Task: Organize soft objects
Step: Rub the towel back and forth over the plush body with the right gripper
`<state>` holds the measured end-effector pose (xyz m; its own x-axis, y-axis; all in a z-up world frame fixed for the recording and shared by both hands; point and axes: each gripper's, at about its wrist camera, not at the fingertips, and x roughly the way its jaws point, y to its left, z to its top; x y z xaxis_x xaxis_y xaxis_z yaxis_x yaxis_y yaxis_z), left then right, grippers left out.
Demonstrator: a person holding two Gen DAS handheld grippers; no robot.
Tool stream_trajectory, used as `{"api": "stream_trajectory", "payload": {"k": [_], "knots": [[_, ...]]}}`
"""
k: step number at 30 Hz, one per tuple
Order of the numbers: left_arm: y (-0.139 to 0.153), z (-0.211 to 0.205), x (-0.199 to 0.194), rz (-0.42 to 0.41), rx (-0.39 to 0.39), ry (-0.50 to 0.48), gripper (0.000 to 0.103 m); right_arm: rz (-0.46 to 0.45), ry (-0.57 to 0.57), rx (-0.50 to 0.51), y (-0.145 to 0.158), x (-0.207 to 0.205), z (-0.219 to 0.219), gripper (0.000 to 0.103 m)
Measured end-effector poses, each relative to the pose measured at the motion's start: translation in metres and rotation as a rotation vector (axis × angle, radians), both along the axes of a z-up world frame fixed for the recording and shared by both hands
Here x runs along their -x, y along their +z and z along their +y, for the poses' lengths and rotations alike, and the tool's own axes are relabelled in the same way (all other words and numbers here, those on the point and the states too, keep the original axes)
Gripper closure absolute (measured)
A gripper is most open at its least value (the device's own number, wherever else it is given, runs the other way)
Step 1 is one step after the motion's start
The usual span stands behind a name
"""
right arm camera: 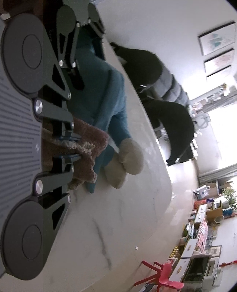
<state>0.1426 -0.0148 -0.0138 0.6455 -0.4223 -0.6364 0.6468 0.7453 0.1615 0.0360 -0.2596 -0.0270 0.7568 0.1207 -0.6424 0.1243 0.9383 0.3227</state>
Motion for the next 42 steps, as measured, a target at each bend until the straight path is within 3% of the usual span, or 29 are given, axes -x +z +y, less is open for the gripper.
{"api": "stream_trajectory", "payload": {"k": [6, 12, 20, 28, 42], "knots": [[0.007, 0.004, 0.007, 0.018, 0.033, -0.012, 0.024, -0.064, -0.007, -0.029, 0.036, 0.013, 0.0, 0.088], [0.009, 0.009, 0.005, 0.054, 0.057, -0.047, 0.024, -0.12, 0.049, -0.04, 0.06, 0.013, 0.01, 0.088], [0.008, 0.008, 0.0, 0.053, 0.097, 0.043, 0.022, -0.139, 0.148, -0.027, 0.082, -0.01, 0.026, 0.088], [0.009, 0.011, -0.013, 0.07, 0.091, 0.1, 0.021, -0.094, 0.136, 0.007, 0.068, -0.015, 0.005, 0.087], [0.005, 0.013, -0.015, 0.067, 0.082, 0.057, 0.016, -0.013, 0.099, 0.066, 0.04, -0.021, -0.034, 0.084]]}}
